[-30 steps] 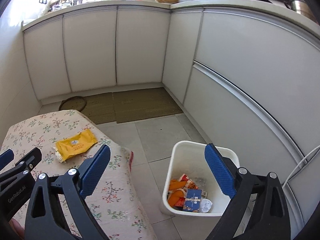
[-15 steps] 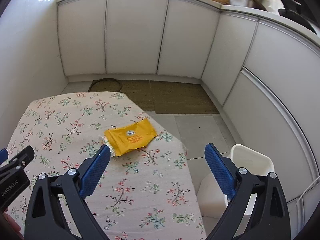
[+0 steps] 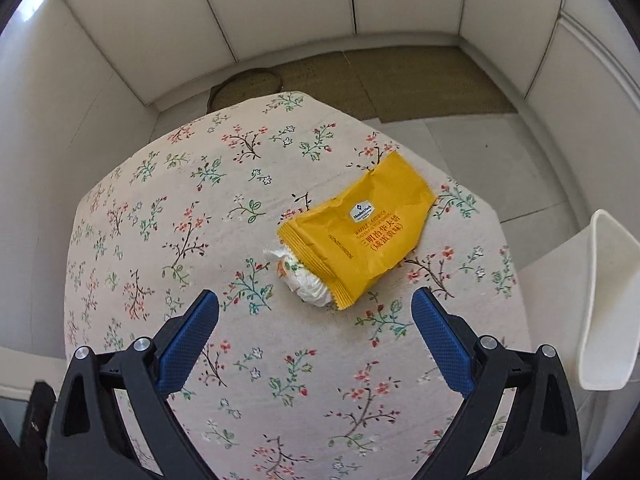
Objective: Collect trash
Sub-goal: 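Grasp the yellow snack packet with the right gripper and lift it, then grasp the white tissue bundle with the left gripper and lift it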
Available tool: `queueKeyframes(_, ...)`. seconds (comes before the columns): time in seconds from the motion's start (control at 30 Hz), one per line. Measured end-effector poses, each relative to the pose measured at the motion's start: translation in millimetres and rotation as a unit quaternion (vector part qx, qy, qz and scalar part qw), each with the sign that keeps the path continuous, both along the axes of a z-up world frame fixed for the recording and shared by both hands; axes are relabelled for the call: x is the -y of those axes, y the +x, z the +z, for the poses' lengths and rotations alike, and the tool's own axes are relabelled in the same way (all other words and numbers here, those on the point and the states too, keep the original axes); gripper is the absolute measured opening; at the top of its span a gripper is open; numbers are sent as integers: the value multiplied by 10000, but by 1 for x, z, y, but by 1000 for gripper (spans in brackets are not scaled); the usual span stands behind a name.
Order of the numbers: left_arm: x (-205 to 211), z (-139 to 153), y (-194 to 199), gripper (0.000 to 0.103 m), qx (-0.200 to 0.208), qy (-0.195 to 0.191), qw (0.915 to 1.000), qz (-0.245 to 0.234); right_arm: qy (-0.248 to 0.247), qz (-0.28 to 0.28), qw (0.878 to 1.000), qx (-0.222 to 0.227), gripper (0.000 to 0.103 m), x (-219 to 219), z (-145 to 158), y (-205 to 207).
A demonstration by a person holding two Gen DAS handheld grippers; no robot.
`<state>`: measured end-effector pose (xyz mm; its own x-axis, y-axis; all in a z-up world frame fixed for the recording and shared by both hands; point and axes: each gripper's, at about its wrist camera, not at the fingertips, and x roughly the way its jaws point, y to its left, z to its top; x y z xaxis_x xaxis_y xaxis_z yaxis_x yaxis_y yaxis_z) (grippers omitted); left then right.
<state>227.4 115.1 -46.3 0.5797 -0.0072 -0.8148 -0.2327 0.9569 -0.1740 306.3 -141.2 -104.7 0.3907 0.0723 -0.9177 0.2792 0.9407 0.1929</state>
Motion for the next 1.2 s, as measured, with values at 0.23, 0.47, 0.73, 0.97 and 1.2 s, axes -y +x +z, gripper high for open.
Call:
queueKeyframes(0.23,0,-2,4,84,-7,-101,9999,-14,618,-789,9935,-532,94,27,-36,40)
queueKeyframes(0.47,5,-8,6,84,-54,-72,9999,-80,689,-1141,9887,-681,97,40,-63,55)
queueKeyframes(0.73,3,-11,8,84,-113,-115,9999,-40,384,-1169,9918,-347,76,27,-56,47)
queueKeyframes(0.97,4,-9,7,84,-94,-190,9997,-88,891,-954,9914,-74,61,33,-45,19)
queueKeyframes(1.2,16,-11,8,84,-122,-285,9993,-189,1002,-675,9922,299,60,47,-4,-31)
